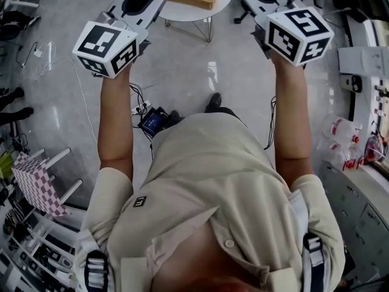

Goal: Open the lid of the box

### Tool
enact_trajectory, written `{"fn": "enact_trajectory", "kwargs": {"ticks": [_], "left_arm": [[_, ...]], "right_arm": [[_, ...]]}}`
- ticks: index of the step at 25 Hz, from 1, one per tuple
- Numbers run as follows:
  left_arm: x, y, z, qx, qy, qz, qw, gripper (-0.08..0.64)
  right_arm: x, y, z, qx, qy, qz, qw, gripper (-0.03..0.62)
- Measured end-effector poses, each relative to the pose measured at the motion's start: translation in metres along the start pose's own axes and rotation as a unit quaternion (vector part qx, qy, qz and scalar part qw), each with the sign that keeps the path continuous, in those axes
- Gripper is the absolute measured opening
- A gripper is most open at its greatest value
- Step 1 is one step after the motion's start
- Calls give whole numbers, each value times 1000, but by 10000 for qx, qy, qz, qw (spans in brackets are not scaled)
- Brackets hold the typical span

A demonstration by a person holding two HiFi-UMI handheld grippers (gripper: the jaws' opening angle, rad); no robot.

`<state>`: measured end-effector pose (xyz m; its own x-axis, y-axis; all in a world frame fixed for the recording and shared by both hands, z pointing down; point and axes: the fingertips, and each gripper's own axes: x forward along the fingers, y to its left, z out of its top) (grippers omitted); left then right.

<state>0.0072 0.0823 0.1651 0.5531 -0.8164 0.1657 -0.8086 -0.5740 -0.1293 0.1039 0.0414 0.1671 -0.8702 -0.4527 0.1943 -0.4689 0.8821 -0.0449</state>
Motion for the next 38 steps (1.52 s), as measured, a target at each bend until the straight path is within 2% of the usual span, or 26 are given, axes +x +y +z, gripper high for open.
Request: {"fn": "enact_trajectory", "kwargs": {"ticks": [11, 18, 29, 38], "left_arm": [[35, 9, -9, -54, 163, 65, 9998, 14], [45, 47, -9, -53, -101, 54, 9999, 14], [100, 116, -8, 6, -203, -729, 9971, 14], [131, 172, -21, -33, -98, -1082, 9941, 13]], "right_arm": [[14, -37, -8, 135, 53, 102, 9998, -8], [41, -49, -12, 164, 162, -119, 9997, -8], [87, -93, -5, 318, 297, -830, 9956, -8], [137, -122, -6, 521, 376, -1142, 9914, -8]]}}
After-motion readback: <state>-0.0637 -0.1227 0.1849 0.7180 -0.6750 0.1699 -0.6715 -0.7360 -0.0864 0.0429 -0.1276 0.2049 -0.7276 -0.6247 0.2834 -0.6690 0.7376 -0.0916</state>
